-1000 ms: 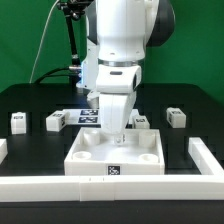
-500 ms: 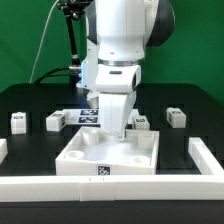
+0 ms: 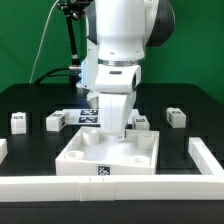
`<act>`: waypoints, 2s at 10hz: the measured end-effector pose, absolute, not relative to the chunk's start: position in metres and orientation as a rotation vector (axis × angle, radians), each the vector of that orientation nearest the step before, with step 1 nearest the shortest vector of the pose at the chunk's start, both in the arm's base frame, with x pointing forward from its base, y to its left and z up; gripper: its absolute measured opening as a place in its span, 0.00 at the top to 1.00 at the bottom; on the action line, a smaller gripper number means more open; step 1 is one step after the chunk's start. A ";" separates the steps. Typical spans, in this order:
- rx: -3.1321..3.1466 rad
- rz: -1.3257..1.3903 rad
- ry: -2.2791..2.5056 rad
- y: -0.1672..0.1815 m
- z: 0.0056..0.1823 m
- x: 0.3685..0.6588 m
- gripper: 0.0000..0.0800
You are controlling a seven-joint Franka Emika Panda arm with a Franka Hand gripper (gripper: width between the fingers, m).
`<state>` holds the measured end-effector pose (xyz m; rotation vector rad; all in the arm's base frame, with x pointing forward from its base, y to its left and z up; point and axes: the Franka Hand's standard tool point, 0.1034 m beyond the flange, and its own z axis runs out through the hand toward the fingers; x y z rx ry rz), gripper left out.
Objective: Assemble one leg
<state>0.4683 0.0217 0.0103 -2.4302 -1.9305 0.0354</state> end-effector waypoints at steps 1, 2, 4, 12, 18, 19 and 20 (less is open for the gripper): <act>-2.413 0.034 -1.955 0.023 0.010 0.469 0.93; -2.390 0.030 -1.989 0.026 0.010 0.472 0.93; -2.346 0.017 -2.058 0.039 0.010 0.485 0.93; -2.297 0.088 -2.073 0.074 0.011 0.499 0.92; -2.297 0.092 -2.068 0.074 0.009 0.498 0.31; -2.297 0.092 -2.068 0.073 0.009 0.498 0.23; -2.297 0.093 -2.067 0.073 0.009 0.498 0.23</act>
Offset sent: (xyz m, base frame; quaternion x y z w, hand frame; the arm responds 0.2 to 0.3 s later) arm 0.0246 0.0241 -0.0034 -0.0010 -0.0209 -0.0982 0.9950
